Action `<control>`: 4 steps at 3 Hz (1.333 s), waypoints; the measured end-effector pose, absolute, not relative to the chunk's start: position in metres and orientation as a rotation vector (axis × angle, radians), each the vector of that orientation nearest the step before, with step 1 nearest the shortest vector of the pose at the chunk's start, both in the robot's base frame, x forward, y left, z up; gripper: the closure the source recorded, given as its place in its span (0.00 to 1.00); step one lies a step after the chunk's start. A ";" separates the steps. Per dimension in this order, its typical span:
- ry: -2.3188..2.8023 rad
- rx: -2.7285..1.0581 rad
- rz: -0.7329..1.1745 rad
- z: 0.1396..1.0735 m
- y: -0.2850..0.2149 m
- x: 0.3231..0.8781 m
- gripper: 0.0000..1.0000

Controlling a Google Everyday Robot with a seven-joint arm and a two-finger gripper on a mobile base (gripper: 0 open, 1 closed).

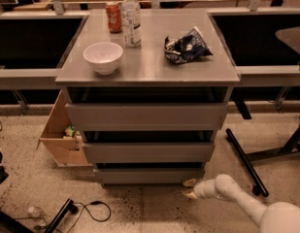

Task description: Close bottom drawer

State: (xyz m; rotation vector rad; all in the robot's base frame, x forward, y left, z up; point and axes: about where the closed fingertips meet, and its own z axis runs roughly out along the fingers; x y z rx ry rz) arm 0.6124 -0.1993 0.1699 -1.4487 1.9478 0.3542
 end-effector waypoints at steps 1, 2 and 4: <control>2.047 -1.528 0.102 0.218 -0.281 0.609 0.86; 2.067 -1.665 -0.140 0.275 -0.325 0.618 1.00; 2.141 -1.709 -0.292 0.425 -0.302 0.598 1.00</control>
Offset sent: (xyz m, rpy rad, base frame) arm -0.2112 -0.0055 0.2229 -0.5012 0.3123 0.1389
